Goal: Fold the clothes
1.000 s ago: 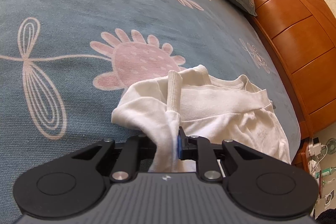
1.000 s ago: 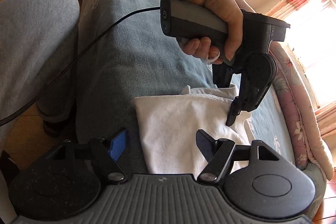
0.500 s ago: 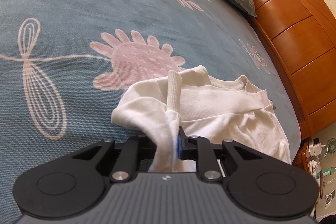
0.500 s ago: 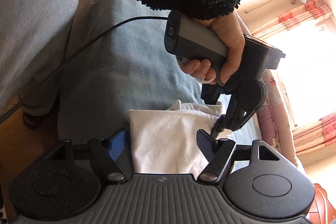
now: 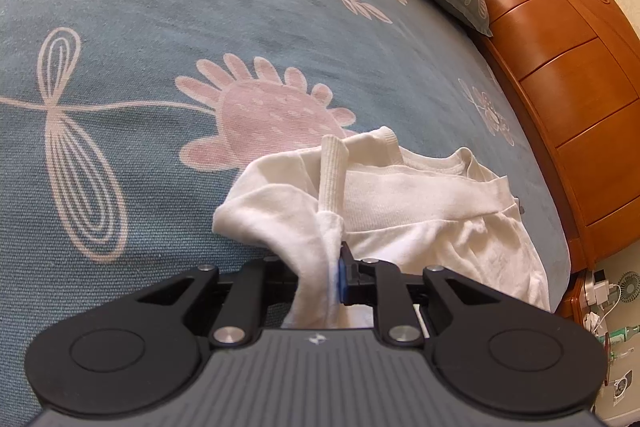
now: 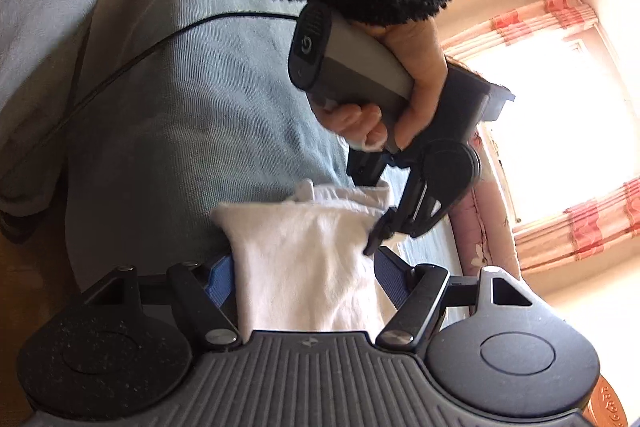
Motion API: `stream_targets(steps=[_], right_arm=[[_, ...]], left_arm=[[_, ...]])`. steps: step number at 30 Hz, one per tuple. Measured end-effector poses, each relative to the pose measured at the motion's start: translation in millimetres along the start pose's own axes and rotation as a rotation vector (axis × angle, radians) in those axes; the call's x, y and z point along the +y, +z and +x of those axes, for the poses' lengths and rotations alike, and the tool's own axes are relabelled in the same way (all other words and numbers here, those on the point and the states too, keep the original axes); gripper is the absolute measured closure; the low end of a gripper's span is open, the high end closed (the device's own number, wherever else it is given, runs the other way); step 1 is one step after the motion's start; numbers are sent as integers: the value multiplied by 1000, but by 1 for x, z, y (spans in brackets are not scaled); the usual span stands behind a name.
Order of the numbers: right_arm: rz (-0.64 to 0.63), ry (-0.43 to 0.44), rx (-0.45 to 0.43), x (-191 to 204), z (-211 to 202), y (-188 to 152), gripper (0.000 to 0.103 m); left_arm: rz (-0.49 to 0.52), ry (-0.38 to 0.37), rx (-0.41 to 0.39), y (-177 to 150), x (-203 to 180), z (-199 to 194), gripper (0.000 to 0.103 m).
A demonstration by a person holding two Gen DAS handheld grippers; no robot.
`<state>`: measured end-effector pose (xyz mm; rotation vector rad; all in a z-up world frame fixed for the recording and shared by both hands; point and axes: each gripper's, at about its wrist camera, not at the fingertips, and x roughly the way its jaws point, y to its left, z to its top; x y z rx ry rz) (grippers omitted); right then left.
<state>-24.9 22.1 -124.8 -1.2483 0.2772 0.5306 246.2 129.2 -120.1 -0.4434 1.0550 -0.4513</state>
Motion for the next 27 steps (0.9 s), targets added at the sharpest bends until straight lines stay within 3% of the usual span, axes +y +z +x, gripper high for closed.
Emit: stream_targets(steps=[2, 10, 14, 18, 21, 22, 23, 25, 27], right_arm=[[20, -19, 29, -3, -2, -13, 27], [55, -32, 26, 4, 14, 14, 37], [81, -40, 51, 4, 12, 6, 38], [70, -55, 56, 9, 13, 4, 50], [91, -14, 69, 7, 19, 6, 51], [98, 1, 73, 6, 21, 7, 56], [105, 15, 77, 6, 23, 8, 73], [94, 16, 78, 12, 22, 6, 94], [75, -6, 70, 21, 19, 4, 94]], left_arm=[[2, 2, 3, 1, 0, 0, 85], [-8, 13, 2, 0, -2, 0, 85], [-8, 11, -1, -1, -1, 0, 85], [-10, 7, 4, 1, 0, 1, 85], [-9, 10, 5, 1, -1, 1, 85], [-8, 9, 6, 1, -1, 1, 85], [-7, 8, 8, 2, -1, 1, 85], [3, 6, 11, 2, -1, 1, 85], [8, 5, 14, 3, -1, 1, 85]])
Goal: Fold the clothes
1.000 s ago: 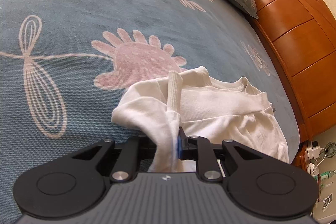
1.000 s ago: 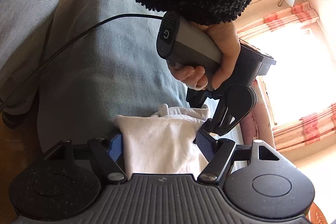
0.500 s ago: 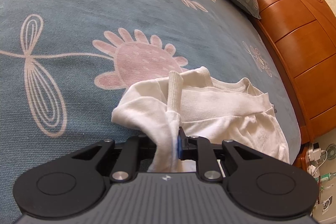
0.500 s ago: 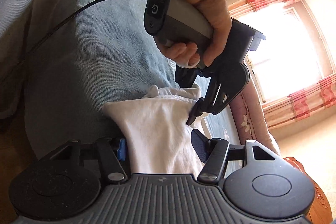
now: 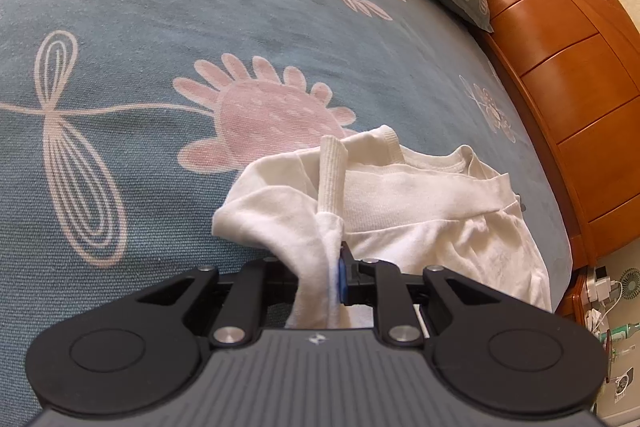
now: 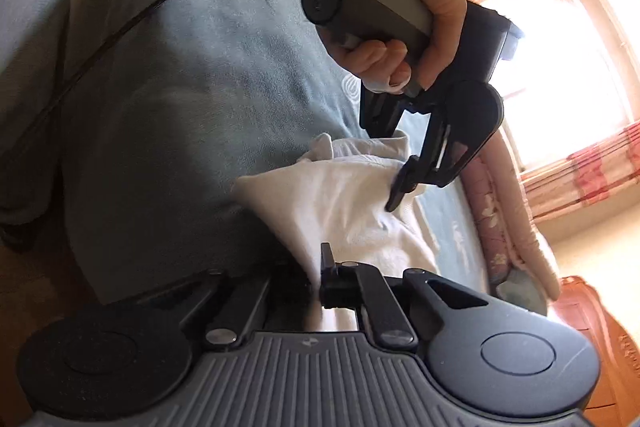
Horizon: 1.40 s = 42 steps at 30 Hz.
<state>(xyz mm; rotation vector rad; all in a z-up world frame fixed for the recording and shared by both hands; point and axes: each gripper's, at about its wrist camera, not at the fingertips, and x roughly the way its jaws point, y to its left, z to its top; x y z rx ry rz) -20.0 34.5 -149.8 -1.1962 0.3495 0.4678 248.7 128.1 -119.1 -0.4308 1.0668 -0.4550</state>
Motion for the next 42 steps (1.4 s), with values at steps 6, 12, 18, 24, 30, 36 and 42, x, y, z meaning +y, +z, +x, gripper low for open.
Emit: stream_targets(steps=[6, 12, 18, 24, 30, 36, 42], right_arm=[[92, 48, 6, -13, 2, 3, 94], [128, 77, -10, -18, -1, 1, 96], [219, 88, -43, -39, -12, -5, 96], [317, 76, -77, -61, -29, -19, 96], [432, 65, -105, -88, -46, -42, 96], [557, 50, -115, -122, -56, -76, 96], [666, 14, -119, -147, -66, -114, 96]], left_arm=[[5, 34, 5, 1, -7, 0, 85], [94, 144, 8, 0, -29, 0, 85], [110, 236, 10, 3, -50, -3, 89], [157, 318, -8, 10, -83, -16, 90], [210, 377, -27, 20, -128, -24, 90], [266, 410, -42, 28, -179, -20, 90], [335, 421, -65, 32, -227, -5, 90]])
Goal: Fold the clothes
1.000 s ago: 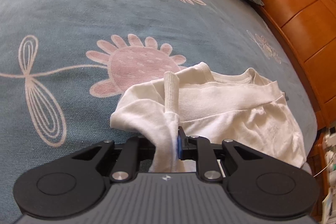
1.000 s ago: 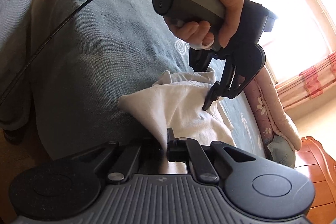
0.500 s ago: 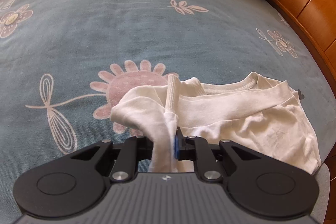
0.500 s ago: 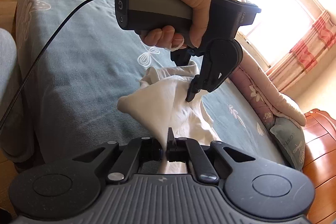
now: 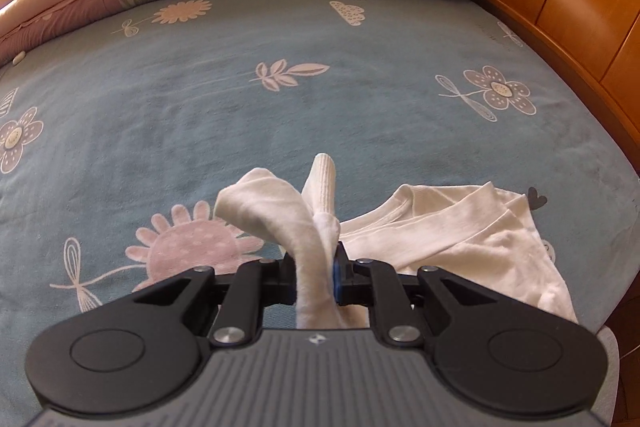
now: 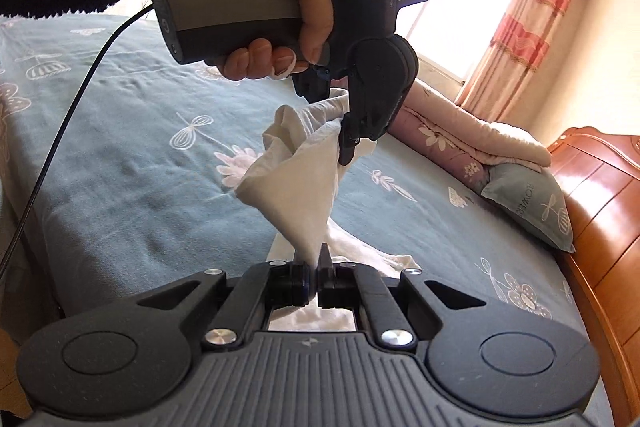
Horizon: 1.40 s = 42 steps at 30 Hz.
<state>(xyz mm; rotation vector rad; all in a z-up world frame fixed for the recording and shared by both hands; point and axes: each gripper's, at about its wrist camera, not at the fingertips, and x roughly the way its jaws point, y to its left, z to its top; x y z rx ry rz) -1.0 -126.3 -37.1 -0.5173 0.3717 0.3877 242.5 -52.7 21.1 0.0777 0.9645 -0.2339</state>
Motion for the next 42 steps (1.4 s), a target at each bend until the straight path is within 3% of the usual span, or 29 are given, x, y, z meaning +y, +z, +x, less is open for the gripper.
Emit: stream_targets(steps=[10, 20, 35, 38, 40, 42], right_arm=[[132, -56, 13, -55, -13, -34, 96], [357, -29, 93, -100, -10, -80, 96], [482, -34, 134, -123, -13, -110, 96], [509, -25, 137, -128, -14, -115, 95], [534, -19, 148, -130, -13, -118, 93], [545, -27, 159, -132, -12, -121, 90]], left_arm=[[121, -5, 12, 25, -90, 25, 90], [230, 2, 113, 22, -163, 83, 90], [377, 82, 193, 18, -219, 119, 89], [388, 94, 192, 20, -227, 120, 78], [368, 69, 172, 23, -230, 121, 60], [348, 35, 149, 24, -234, 121, 55]])
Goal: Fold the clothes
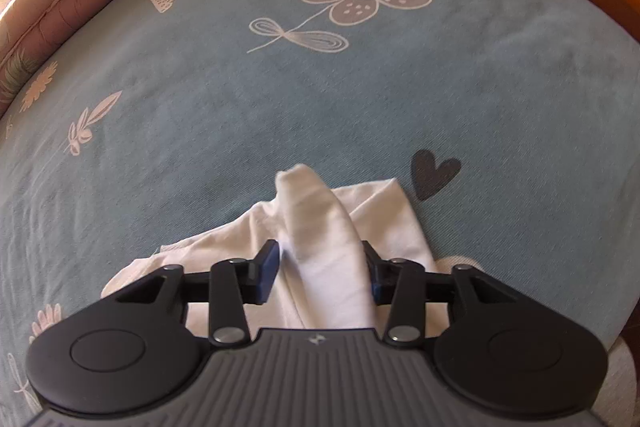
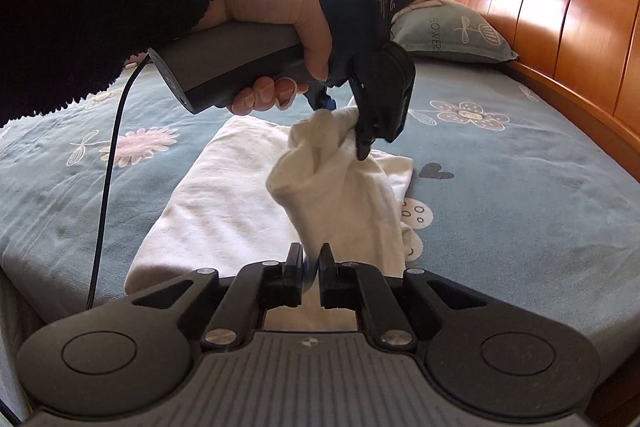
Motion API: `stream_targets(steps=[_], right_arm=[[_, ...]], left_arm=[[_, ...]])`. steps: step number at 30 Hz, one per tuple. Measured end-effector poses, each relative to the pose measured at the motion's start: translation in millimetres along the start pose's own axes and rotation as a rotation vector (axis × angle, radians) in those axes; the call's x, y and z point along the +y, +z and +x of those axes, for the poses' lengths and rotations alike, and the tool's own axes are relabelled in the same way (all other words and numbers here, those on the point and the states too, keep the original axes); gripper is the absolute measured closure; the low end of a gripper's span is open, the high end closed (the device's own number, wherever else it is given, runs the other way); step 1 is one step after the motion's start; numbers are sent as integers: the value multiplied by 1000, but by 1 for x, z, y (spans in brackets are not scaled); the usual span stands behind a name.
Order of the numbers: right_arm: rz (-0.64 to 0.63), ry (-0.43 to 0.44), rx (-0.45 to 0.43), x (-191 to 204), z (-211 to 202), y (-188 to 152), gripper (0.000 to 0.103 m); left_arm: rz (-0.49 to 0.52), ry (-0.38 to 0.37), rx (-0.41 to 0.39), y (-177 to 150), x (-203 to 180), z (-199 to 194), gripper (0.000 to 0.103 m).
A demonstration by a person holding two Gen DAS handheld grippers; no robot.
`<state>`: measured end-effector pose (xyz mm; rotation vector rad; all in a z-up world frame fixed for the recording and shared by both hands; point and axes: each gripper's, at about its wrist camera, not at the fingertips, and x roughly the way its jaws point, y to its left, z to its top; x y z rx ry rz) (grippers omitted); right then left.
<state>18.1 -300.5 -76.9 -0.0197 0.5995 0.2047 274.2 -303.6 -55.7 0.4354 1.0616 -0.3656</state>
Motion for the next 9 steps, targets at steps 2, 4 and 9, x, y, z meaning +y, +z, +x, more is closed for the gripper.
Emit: stream_targets(steps=[2, 4, 9], right_arm=[[11, -11, 8, -3, 1, -2, 82], [32, -30, 9, -8, 1, -2, 68], [132, -86, -24, -34, -13, 2, 50]], left_arm=[[1, -26, -7, 1, -4, 1, 55], [1, -42, -22, 2, -5, 0, 55], [-66, -157, -110, 0, 14, -22, 53]])
